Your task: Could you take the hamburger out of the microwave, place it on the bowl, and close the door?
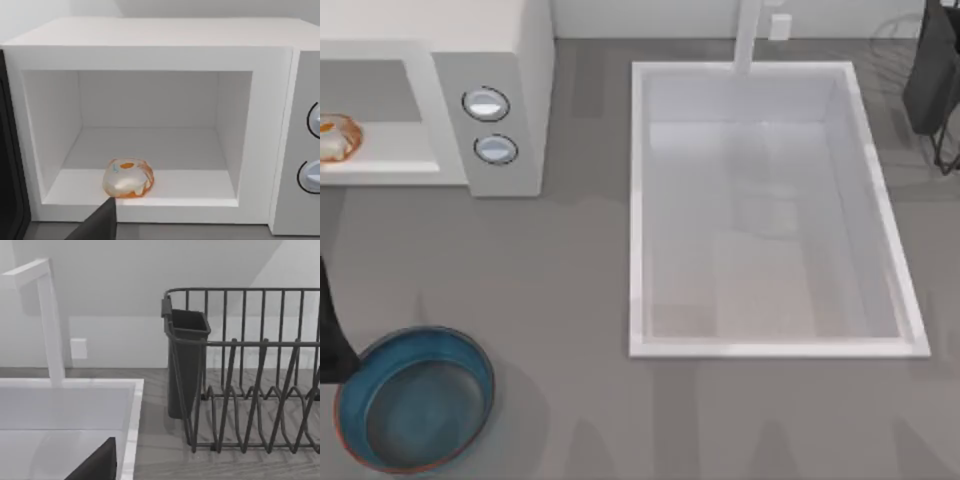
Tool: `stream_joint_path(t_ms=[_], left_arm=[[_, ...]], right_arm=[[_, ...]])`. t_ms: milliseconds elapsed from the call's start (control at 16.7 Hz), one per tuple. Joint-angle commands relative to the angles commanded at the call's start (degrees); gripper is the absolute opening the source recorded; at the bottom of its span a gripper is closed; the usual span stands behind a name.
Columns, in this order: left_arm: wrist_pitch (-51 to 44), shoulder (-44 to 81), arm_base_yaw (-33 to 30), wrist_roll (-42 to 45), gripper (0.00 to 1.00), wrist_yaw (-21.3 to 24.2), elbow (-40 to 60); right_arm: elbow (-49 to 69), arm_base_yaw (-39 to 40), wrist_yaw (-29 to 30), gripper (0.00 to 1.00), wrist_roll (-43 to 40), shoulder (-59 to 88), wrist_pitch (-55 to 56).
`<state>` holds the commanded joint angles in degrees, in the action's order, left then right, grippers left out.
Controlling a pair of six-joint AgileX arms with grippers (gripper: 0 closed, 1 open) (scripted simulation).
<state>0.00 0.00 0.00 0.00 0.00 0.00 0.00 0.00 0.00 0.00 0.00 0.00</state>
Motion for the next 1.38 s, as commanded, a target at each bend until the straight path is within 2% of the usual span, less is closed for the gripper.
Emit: stream_joint_path(t_ms=[240,540,840,1380], left_arm=[[1.5,3.3,0.2,0.1,1.0,0.3,1.3],[9.0,19.5,1.4,0.6,1.0,1.7,7.7],[20.7,44.7,3.3,1.5,1.0,3.9,17.6],[45.2,97.8,7.2,3.3,1.0,8.5,38.5]], right_arm=[[0.0,0.0,0.0,1.0,0.0,0.0,0.0],[0.0,0.0,0.0,1.0,0.0,0.0,0.0],[0.0,0.0,0.0,1.0,0.0,0.0,0.0],[0.0,0.0,0.0,1.0,0.0,0.0,0.0]])
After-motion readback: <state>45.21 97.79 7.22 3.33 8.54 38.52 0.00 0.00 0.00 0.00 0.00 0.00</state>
